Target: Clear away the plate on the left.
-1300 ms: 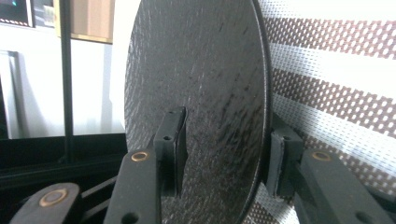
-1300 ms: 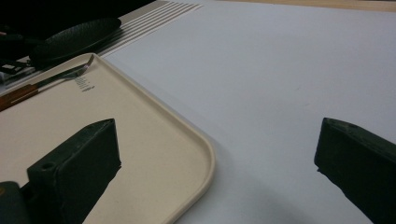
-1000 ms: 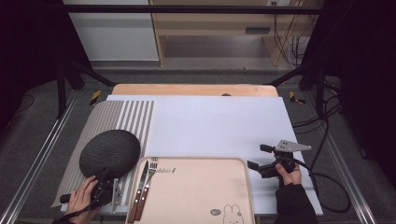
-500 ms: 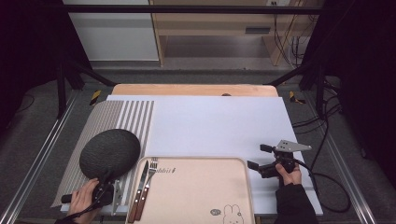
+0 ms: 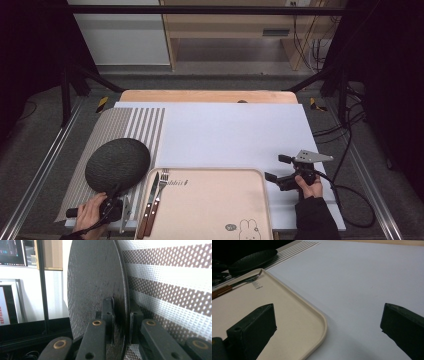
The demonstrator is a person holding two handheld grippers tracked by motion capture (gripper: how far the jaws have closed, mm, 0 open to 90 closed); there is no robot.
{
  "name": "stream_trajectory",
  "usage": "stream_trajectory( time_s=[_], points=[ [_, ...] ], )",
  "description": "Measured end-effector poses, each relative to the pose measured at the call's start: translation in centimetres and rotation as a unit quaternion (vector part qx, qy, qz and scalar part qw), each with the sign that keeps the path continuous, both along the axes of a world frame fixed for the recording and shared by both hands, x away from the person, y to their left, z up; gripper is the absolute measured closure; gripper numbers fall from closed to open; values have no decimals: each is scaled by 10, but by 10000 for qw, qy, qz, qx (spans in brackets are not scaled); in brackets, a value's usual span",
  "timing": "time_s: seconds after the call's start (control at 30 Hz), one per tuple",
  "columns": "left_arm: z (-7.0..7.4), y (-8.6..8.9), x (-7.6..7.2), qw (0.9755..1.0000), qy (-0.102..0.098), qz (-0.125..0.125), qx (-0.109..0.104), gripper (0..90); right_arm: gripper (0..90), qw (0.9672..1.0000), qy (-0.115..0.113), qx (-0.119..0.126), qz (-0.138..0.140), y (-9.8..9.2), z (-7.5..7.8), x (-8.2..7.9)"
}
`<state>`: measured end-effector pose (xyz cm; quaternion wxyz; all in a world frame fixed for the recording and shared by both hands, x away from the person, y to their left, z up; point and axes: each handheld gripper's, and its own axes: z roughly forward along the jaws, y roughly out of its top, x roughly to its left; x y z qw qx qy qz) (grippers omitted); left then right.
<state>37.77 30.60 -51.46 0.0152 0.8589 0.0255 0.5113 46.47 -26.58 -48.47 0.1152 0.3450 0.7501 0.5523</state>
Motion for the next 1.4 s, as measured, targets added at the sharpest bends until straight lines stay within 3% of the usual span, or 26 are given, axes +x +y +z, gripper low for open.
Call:
stream_trajectory(
  time_s=[0.57, 0.87, 1.4],
  points=[
    [-1, -2, -2, 9998, -85, 2, 173, 816, 3, 10000, -17, -3, -4, 0, 0, 0],
    [4, -2, -3, 9996, -239, -35, 133, 848, 3, 10000, -13, -3, -7, 0, 0, 0],
    [9, -1, -2, 9997, -227, -88, 19, 859, 4, 10000, -1, -27, -5, 0, -1, 1]
  ],
)
